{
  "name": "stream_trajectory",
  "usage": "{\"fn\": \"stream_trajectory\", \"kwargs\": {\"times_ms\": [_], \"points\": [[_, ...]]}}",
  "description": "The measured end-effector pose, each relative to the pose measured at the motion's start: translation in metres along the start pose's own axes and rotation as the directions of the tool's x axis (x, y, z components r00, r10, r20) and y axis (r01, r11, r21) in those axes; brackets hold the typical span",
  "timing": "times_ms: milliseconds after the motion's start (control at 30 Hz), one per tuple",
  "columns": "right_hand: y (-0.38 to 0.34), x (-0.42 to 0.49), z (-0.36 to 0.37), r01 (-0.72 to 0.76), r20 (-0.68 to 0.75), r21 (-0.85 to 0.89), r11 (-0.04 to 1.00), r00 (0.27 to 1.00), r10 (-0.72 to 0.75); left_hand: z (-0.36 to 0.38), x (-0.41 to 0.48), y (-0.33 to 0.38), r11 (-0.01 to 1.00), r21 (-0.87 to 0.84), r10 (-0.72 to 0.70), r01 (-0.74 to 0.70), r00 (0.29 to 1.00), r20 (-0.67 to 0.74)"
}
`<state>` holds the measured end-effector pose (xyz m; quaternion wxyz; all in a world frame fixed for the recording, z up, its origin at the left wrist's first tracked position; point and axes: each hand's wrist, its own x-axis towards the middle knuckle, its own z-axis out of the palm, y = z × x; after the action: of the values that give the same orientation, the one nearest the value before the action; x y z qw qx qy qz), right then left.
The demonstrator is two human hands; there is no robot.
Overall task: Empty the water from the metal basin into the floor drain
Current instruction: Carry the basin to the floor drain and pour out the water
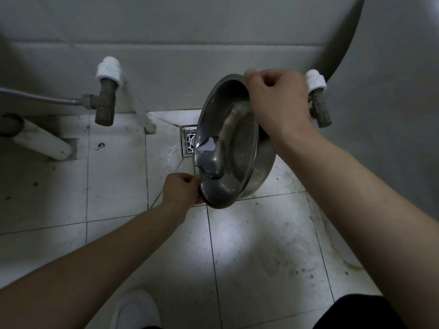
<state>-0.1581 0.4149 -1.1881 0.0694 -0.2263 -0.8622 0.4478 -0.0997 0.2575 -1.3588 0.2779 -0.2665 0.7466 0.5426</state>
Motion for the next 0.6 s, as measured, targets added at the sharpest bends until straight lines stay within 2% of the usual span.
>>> {"fn": "stream_trajectory", "kwargs": {"times_ms": [600], "points": [[-0.0043, -0.0026, -0.0013, 0.0, -0.003, 0.02, 1.0, 1.0, 0.0, 0.0027, 0.0016, -0.0003, 1.0, -0.016, -0.018, 0.018, 1.0, 0.009]]}}
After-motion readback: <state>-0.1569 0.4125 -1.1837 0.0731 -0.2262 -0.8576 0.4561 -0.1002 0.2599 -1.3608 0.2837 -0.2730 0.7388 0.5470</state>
